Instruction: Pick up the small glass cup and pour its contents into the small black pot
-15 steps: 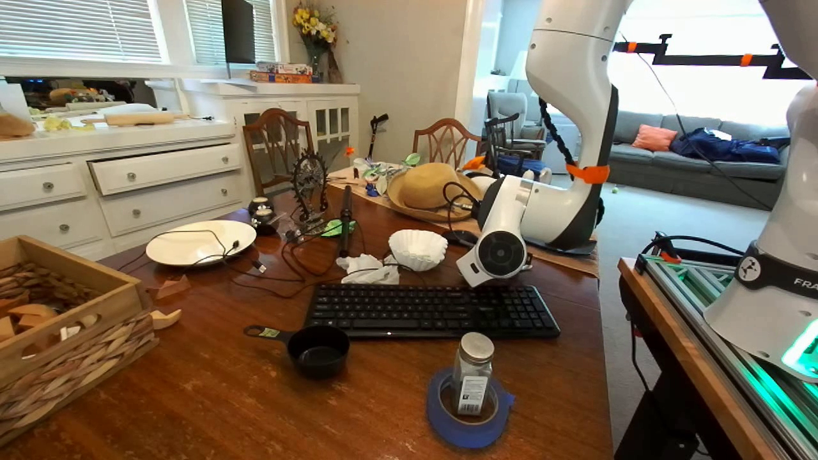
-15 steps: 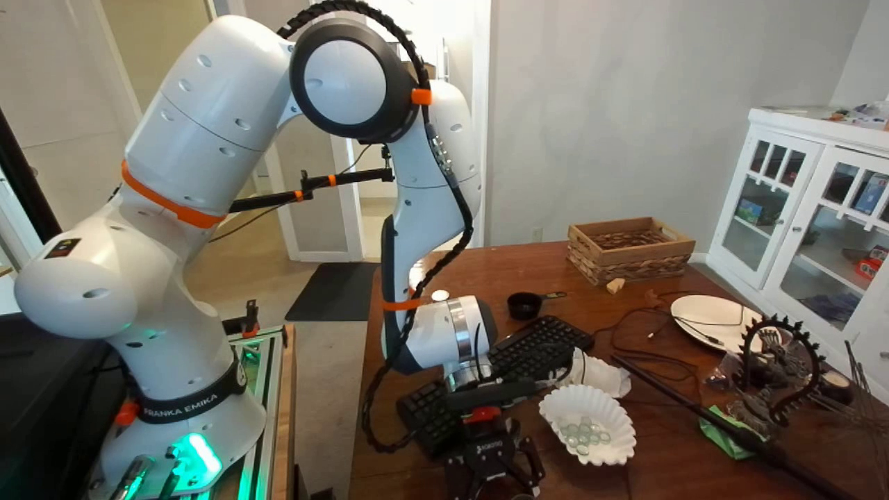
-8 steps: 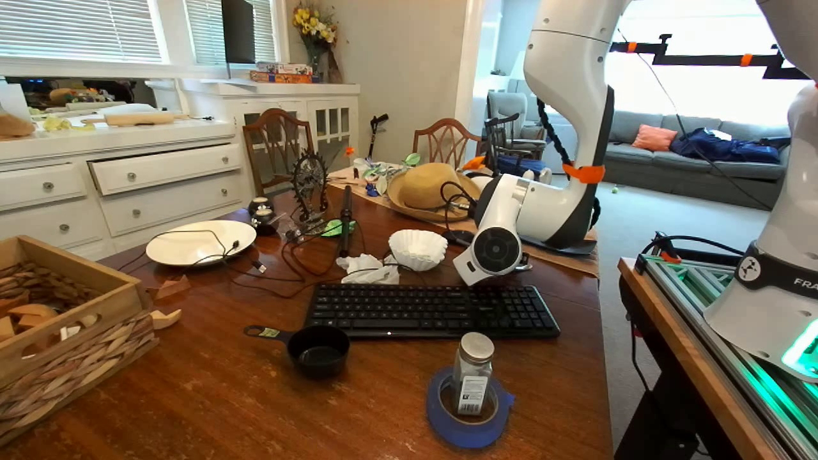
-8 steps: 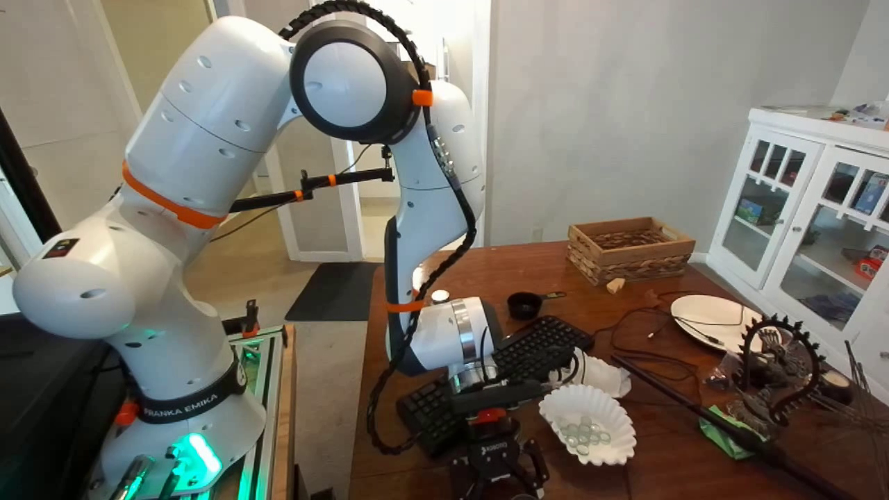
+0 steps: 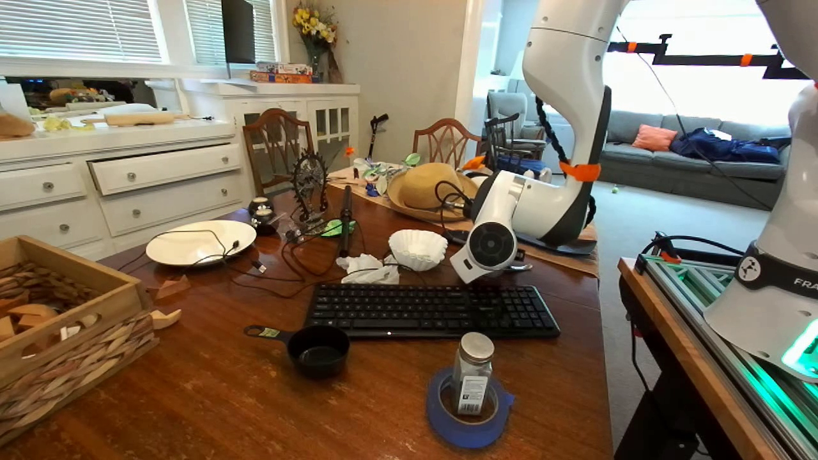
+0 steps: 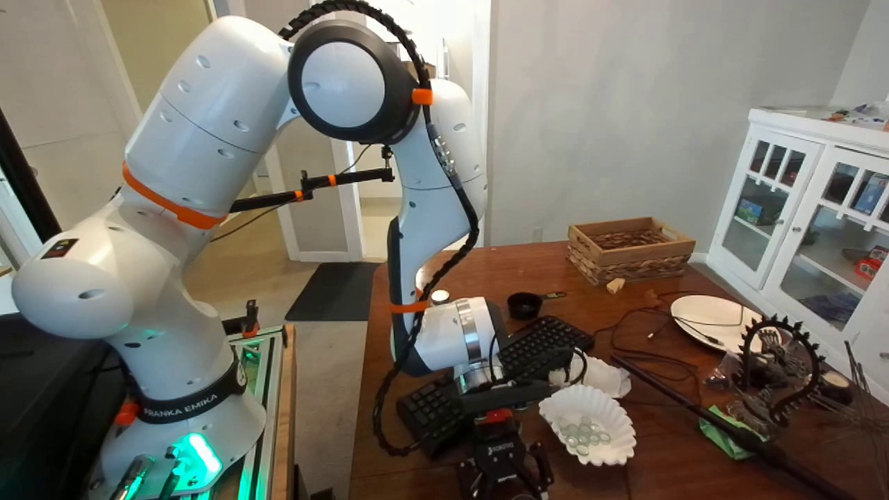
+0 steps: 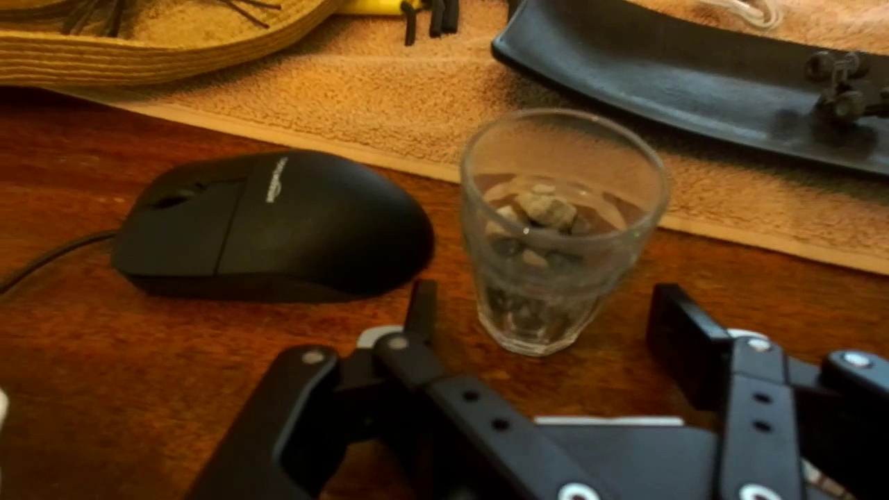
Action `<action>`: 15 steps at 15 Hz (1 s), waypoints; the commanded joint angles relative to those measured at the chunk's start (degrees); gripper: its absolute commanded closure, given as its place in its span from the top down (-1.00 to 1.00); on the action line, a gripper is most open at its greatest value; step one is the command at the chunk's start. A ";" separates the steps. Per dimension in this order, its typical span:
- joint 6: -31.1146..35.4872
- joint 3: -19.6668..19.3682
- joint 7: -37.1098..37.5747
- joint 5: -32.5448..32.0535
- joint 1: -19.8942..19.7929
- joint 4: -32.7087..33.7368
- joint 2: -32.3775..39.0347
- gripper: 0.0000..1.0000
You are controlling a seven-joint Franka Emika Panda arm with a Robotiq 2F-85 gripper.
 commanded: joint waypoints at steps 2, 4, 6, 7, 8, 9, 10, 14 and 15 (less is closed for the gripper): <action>1.93 -0.29 -2.56 0.62 -1.58 1.91 1.08 0.09; 1.86 -0.32 -2.89 0.70 -1.80 2.14 1.24 -0.13; 1.84 -0.27 -3.10 0.72 -1.76 2.39 1.29 -0.48; 1.81 -0.27 -3.08 0.74 -1.74 2.42 1.34 -0.56; 1.76 -0.25 -3.00 0.75 -1.70 2.36 1.36 -0.56; 1.74 -0.22 -2.97 0.73 -1.64 2.25 1.29 -0.56; 1.72 -0.11 -2.93 0.69 -1.51 1.89 0.93 -0.56; 1.52 0.99 -2.70 1.22 -0.53 -1.42 -2.56 -0.56; 1.52 1.49 -2.67 1.41 -0.23 -2.54 -3.62 -0.56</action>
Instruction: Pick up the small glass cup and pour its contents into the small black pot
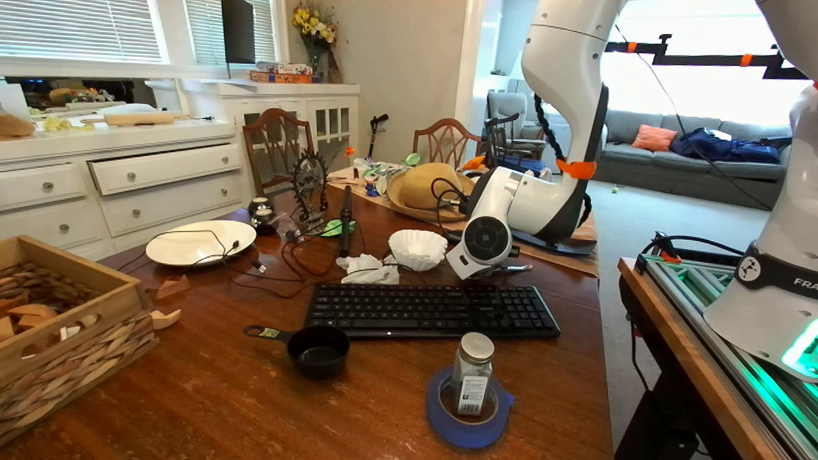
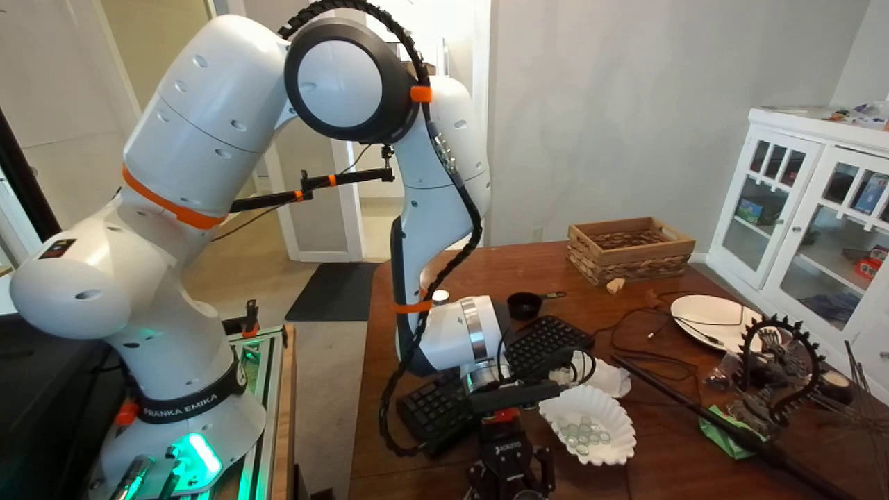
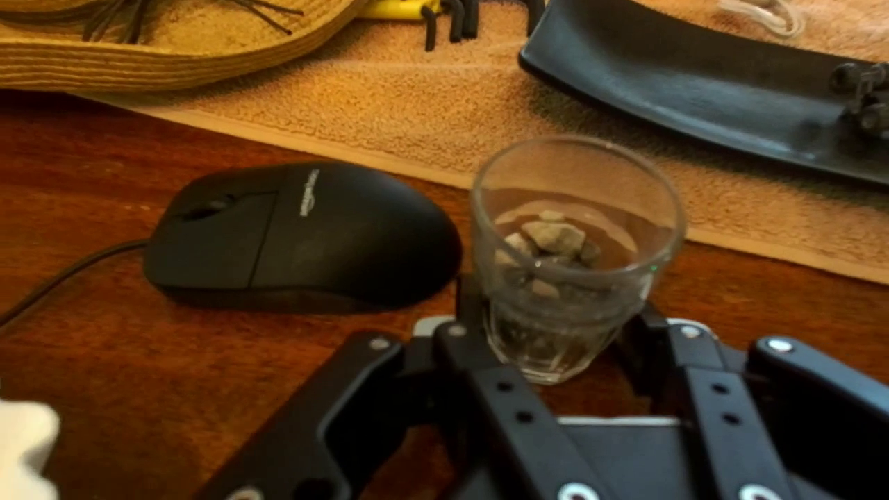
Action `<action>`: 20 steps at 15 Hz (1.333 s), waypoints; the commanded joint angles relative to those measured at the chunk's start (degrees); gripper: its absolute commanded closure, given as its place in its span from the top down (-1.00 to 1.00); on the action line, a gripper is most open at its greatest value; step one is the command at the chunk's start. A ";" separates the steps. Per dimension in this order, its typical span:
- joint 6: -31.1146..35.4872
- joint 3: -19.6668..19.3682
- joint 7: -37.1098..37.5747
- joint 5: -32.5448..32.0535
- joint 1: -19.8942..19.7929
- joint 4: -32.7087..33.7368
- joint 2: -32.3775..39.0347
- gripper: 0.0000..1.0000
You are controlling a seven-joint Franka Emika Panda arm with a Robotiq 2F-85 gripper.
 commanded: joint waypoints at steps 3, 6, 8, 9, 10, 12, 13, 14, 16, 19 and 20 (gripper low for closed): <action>1.67 2.66 -1.40 2.44 1.09 -6.19 -6.46 -0.56; 0.55 3.66 -1.07 6.05 1.51 -8.35 -9.93 -0.56; -0.09 3.90 -0.40 11.35 1.43 -8.99 -11.96 -0.56; -0.07 3.94 -0.54 14.89 1.10 -9.12 -12.95 -0.56; 0.33 3.91 -1.13 18.46 0.65 -9.21 -13.90 -0.56; 0.85 3.65 -1.94 24.70 0.19 -9.12 -15.92 -0.56; 1.02 3.66 -2.48 27.60 0.15 -8.94 -16.97 -0.56; 1.07 3.68 -3.46 30.05 0.27 -8.78 -17.96 -0.56; 0.84 4.01 -5.85 33.93 1.11 -8.12 -19.42 -0.56; 0.69 4.83 -10.84 37.34 2.45 -7.57 -21.37 -0.56; 1.24 5.44 -13.67 38.97 2.61 -7.62 -22.12 -0.56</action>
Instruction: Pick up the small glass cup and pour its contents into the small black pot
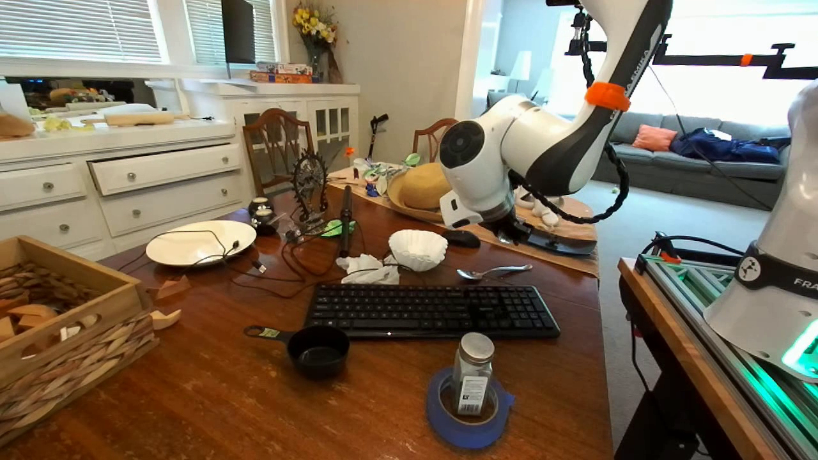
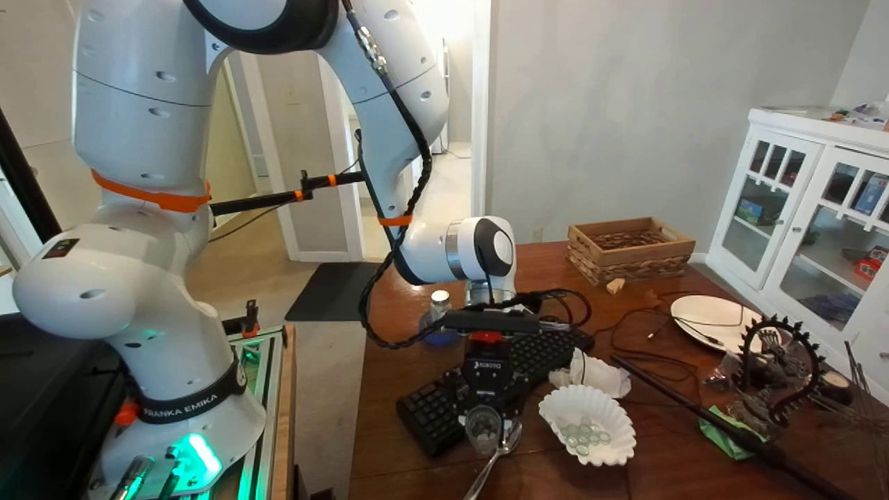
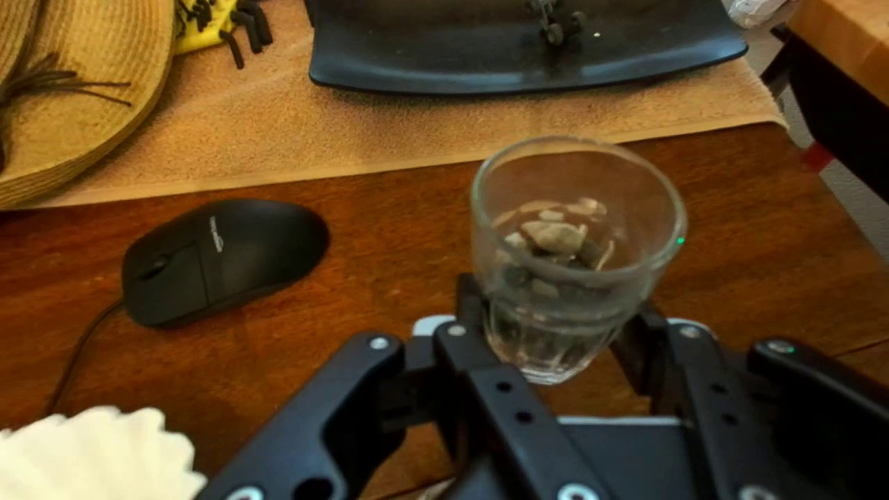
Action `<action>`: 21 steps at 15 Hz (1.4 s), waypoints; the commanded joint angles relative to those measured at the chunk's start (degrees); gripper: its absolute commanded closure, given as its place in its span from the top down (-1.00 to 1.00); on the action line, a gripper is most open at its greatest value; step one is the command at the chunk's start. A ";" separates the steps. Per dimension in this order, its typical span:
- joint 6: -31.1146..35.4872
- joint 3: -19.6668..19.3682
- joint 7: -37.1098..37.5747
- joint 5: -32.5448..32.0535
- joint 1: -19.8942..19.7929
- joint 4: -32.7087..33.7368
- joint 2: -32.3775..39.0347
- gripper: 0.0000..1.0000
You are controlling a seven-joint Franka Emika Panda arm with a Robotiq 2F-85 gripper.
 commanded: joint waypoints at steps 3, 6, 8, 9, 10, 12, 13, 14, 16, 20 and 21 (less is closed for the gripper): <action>0.24 -0.92 -2.67 2.08 2.34 0.34 -1.06 -0.06; 0.21 -1.41 -2.65 2.04 2.28 0.33 -0.73 -0.06; 0.20 -1.48 -2.65 2.04 2.26 0.33 -0.69 -0.06; 0.20 -1.48 -2.65 2.04 2.26 0.33 -0.69 -0.56; 0.28 -0.98 -2.22 2.91 2.70 1.80 0.52 -0.56; -0.04 -0.12 -1.47 3.43 4.01 4.24 2.20 -0.56; -0.04 0.51 -1.52 4.18 4.72 5.85 3.13 -0.56; -0.13 1.02 -1.50 4.48 5.51 7.21 3.84 -0.56; -0.52 2.36 -1.96 6.50 7.12 10.68 5.85 -0.56; -1.93 4.22 -2.33 12.71 9.97 18.86 9.54 -0.56; -2.51 4.54 -2.49 14.51 10.64 21.07 10.39 -0.56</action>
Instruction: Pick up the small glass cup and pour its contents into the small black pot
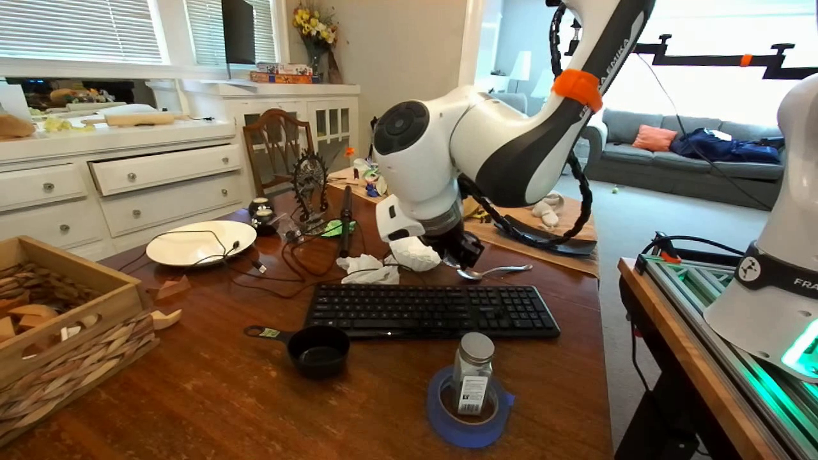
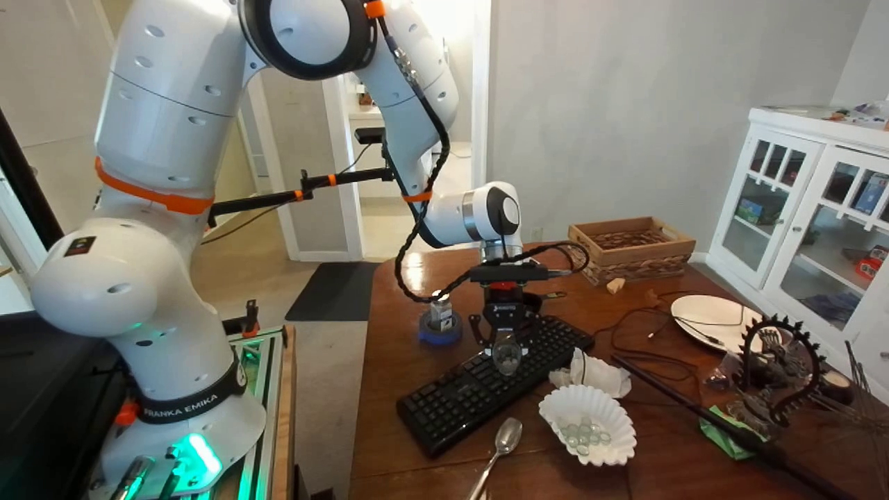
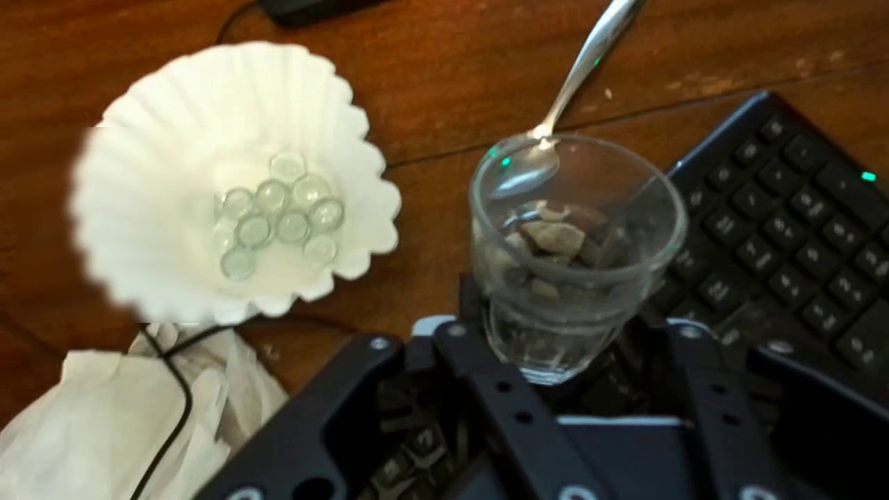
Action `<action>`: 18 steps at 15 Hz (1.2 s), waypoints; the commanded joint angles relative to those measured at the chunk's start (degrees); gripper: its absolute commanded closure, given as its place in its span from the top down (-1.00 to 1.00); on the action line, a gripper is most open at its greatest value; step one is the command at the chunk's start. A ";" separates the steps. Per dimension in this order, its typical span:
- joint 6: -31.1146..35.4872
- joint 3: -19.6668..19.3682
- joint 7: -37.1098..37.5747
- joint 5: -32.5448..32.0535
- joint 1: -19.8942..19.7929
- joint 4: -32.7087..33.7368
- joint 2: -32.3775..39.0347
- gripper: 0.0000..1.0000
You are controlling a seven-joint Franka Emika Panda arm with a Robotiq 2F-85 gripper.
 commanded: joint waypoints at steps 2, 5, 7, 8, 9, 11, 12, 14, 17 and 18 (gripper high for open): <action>-3.19 1.15 -1.06 8.51 2.77 11.13 5.52 -0.56; -3.88 1.90 -2.02 14.14 4.03 17.37 8.36 -0.56; -4.77 2.34 -2.33 18.07 5.23 21.87 10.58 -0.56; -5.31 2.54 -2.64 19.90 5.85 24.00 11.58 -0.56; -5.98 2.77 -3.38 21.32 6.30 25.93 12.50 -0.56; -3.57 1.67 -2.73 20.30 6.78 22.57 10.19 -0.06; -4.25 1.92 -3.37 21.24 7.11 24.27 11.03 -0.06; -5.01 2.05 -3.81 21.73 7.37 26.01 12.02 -0.06; -5.08 2.03 -4.12 21.79 7.25 26.54 12.57 -0.06; -5.10 2.03 -4.13 21.79 7.23 26.56 12.58 -0.06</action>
